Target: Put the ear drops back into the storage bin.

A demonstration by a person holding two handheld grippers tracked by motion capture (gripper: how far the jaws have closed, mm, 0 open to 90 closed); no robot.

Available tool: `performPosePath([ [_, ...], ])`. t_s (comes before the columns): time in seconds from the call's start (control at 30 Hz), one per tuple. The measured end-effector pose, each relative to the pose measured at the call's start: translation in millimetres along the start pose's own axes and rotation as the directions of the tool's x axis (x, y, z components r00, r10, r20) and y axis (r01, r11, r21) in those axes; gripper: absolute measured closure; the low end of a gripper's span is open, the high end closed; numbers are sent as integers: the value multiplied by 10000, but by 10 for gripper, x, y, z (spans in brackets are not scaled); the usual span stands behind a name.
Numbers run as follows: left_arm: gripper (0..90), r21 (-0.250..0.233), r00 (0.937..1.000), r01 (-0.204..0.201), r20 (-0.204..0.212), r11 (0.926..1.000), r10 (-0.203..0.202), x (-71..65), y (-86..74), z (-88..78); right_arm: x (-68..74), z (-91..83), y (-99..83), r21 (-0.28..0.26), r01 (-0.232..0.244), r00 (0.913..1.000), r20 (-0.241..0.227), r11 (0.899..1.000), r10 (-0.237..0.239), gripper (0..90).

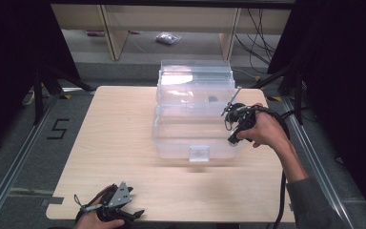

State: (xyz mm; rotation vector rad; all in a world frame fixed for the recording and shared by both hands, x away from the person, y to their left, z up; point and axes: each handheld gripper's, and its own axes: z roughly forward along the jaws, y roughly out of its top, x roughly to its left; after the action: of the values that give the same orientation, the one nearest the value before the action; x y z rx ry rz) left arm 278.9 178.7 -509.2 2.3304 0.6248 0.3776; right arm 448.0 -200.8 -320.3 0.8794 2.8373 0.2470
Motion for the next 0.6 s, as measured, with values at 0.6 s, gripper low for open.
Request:
performPosePath([
  [0.6,165,-148,9999,133,60,9998,-132,-14,0,-5,-371,351,192,376,-573,9982,-176,9976,580,601],
])
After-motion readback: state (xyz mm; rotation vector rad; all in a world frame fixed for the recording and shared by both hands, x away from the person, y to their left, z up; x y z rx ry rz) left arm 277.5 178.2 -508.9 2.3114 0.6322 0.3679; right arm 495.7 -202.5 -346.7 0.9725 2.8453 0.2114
